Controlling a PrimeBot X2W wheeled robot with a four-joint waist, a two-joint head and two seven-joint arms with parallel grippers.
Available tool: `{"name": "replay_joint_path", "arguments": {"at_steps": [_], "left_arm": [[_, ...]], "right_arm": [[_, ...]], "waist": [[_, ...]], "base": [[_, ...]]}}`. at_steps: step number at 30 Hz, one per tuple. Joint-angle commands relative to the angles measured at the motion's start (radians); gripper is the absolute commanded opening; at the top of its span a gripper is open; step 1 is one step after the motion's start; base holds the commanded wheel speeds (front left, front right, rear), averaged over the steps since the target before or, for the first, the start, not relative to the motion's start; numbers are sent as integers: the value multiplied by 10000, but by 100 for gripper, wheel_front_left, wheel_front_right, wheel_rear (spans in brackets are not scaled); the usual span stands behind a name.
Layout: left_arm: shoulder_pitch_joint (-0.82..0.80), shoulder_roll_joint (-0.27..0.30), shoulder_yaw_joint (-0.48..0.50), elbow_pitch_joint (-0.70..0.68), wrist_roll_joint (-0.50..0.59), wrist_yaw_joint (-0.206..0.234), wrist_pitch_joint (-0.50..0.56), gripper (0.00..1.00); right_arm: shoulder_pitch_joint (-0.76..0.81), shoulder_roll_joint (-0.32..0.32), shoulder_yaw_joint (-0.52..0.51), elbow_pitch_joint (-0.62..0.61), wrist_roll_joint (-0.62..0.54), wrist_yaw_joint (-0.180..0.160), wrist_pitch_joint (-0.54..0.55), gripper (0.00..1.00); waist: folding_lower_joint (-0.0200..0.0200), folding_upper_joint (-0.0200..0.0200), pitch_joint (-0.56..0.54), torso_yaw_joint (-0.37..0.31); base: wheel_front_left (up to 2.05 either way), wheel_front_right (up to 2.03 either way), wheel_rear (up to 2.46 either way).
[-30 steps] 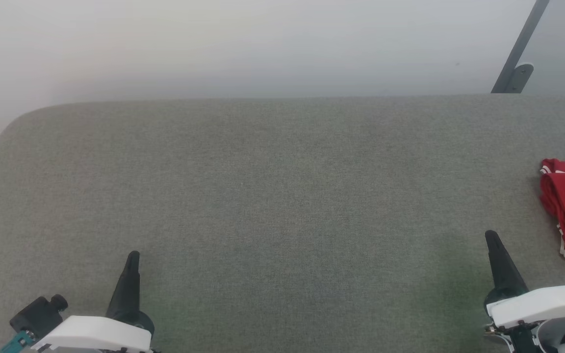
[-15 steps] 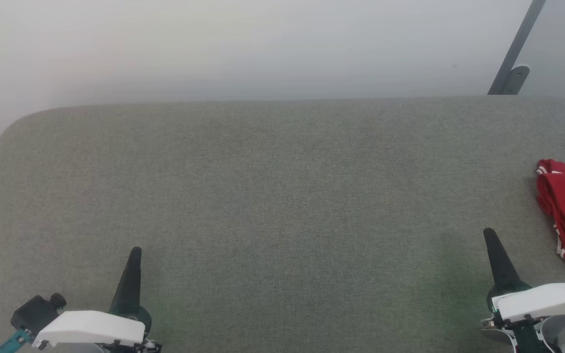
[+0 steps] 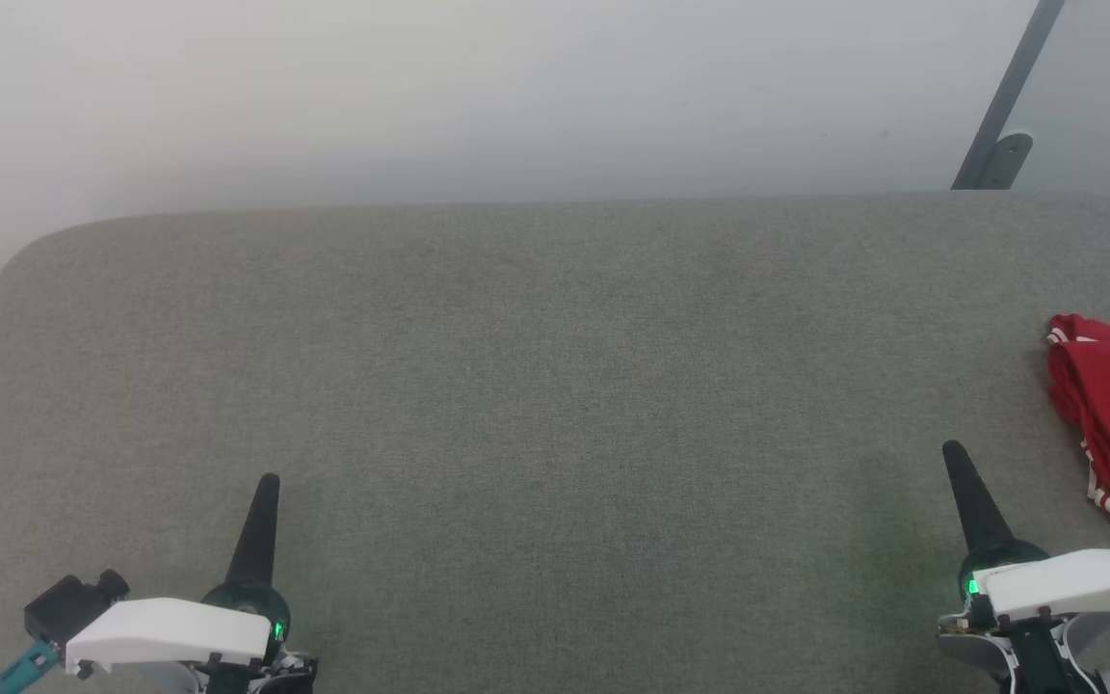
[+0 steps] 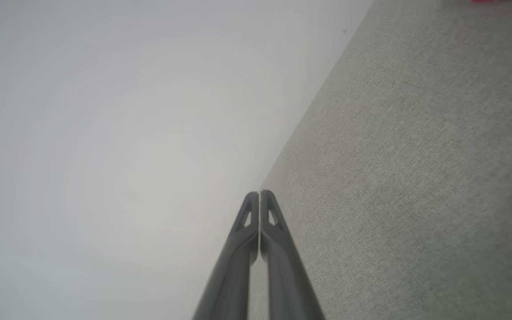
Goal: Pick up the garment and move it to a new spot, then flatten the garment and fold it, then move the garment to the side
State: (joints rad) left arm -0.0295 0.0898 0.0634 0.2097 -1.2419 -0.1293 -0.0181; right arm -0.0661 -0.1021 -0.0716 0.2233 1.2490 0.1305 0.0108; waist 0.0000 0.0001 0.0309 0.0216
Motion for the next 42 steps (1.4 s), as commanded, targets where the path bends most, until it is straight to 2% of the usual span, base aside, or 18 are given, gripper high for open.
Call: {"name": "replay_joint_path", "arguments": {"at_steps": [1, 42], "left_arm": [[-258, 15, 50, -32, -254, -14, 88, 0], [-738, -203, 278, 292, -3206, -22, 980, 0]], "right_arm": [[-156, 6, -66, -54, 252, 6, 108, 0], [-435, 424, -349, 182, 3044, 4, 864, 0]], "waist": [[0, -1, -9, -7], [0, -1, -216, -168]], "base": [[0, 0, 0], [0, 0, 0]]}}
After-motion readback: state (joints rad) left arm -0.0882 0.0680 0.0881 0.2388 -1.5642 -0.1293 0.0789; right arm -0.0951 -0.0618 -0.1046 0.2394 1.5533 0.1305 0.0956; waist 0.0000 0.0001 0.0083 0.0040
